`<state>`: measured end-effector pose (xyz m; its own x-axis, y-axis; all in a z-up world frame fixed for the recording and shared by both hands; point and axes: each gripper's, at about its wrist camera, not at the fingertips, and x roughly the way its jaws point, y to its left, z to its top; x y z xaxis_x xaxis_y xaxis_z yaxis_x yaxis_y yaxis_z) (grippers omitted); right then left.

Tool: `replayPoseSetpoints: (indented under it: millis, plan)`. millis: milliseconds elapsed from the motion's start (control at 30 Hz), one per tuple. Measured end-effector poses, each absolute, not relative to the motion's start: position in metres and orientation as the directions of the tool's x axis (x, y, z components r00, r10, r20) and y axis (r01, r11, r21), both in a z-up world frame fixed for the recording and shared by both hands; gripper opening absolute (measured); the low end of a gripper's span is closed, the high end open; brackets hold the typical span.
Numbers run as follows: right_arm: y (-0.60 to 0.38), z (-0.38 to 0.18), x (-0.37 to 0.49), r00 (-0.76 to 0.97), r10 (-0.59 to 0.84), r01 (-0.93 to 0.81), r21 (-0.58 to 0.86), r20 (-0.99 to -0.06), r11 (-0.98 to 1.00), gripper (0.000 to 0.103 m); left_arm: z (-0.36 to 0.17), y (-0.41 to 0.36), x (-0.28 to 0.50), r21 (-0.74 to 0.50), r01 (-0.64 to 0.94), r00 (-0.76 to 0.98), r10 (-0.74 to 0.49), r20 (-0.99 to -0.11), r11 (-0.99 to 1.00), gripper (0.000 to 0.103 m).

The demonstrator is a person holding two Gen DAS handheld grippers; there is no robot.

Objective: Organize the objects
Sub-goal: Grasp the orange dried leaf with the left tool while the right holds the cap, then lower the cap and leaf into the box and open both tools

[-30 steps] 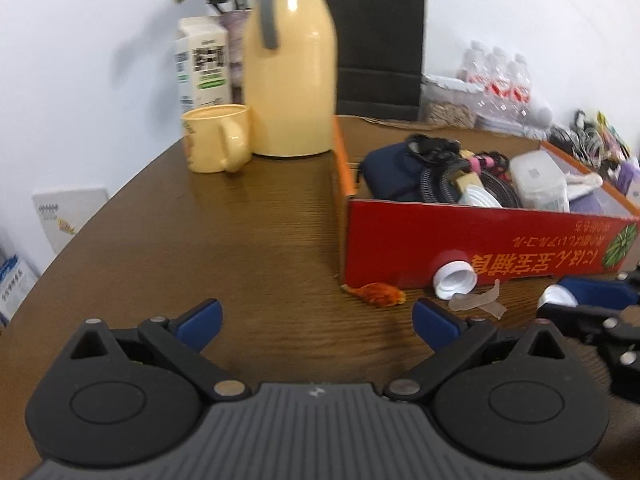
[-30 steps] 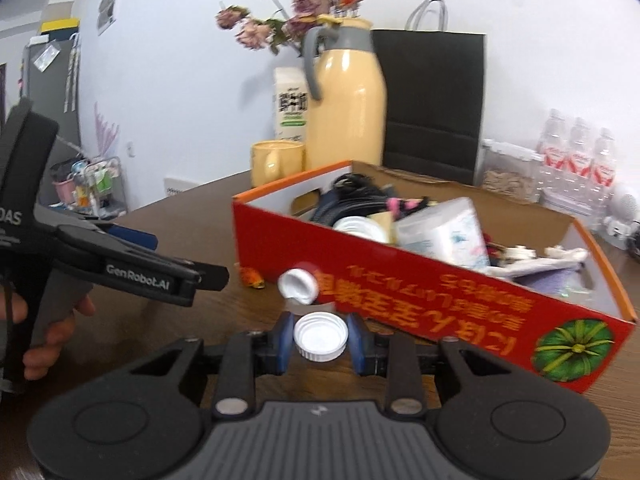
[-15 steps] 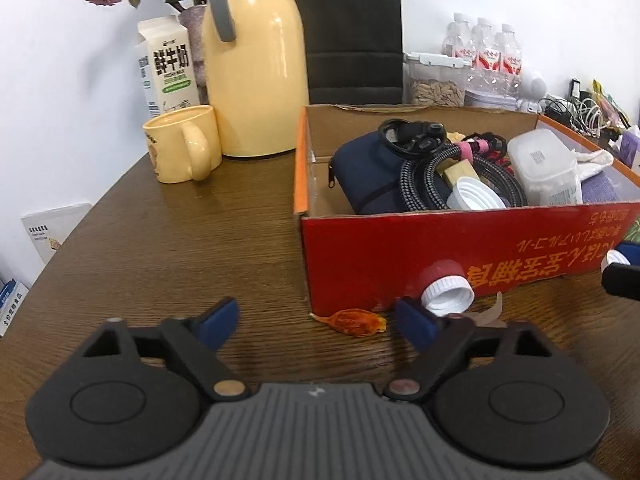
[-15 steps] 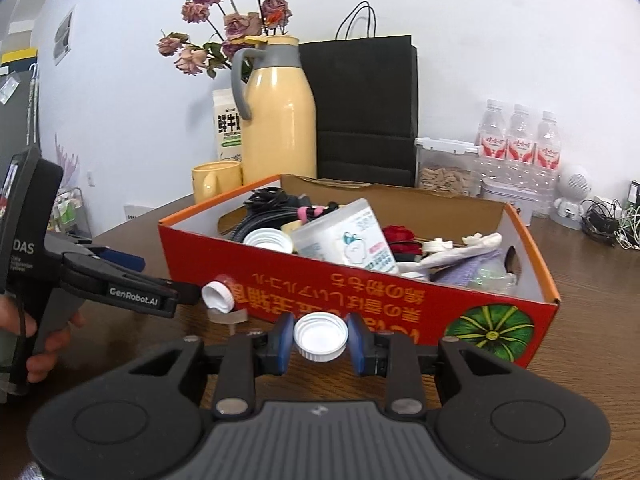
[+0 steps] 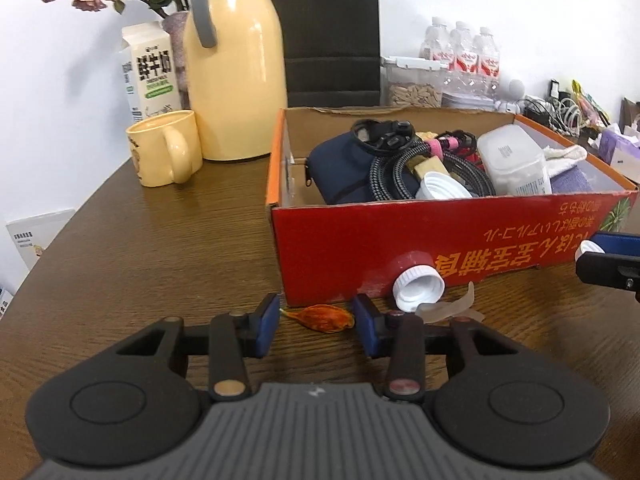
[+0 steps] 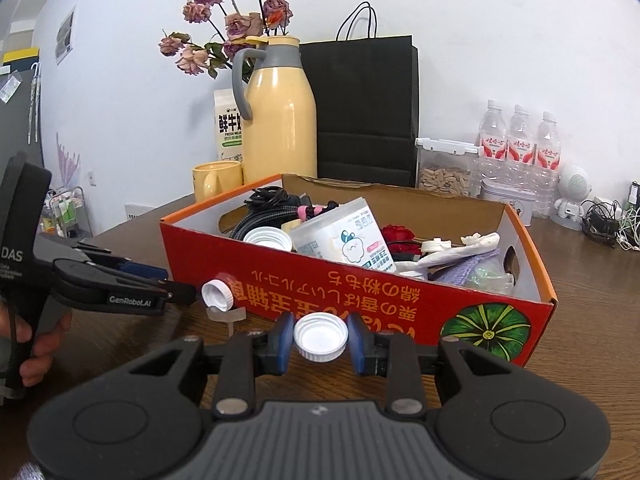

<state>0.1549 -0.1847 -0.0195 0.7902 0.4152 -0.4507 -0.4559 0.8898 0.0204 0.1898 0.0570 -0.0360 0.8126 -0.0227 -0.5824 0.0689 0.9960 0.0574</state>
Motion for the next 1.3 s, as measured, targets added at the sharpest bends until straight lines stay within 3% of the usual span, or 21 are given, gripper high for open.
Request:
replayPoseSetpoints:
  millis: [467, 800, 1100, 1300]
  plan:
    - [-0.193, -0.006, 0.146, 0.821, 0.427, -0.456, 0.013, -0.379, 0.89, 0.028, -0.004, 0.063, 0.153, 0.001, 0.005, 0.888, -0.003, -0.459, 1.0, 0.042]
    - [-0.208, 0.025, 0.165, 0.874, 0.373, -0.401, -0.029, -0.312, 0.916, 0.028, 0.036, 0.042, 0.171, -0.002, 0.035, 0.932, -0.034, -0.361, 0.999, 0.042]
    - [-0.204, 0.048, 0.215, 0.905, 0.324, -0.341, -0.019, -0.275, 0.94, 0.028, 0.047, 0.021, 0.214, -0.077, 0.011, 0.935, -0.037, -0.354, 0.997, 0.042]
    - [-0.203, 0.025, 0.253, 0.922, 0.249, -0.26, 0.0, -0.298, 0.966, 0.028, 0.041, 0.011, 0.248, -0.129, -0.033, 0.933, -0.015, -0.359, 0.991, 0.042]
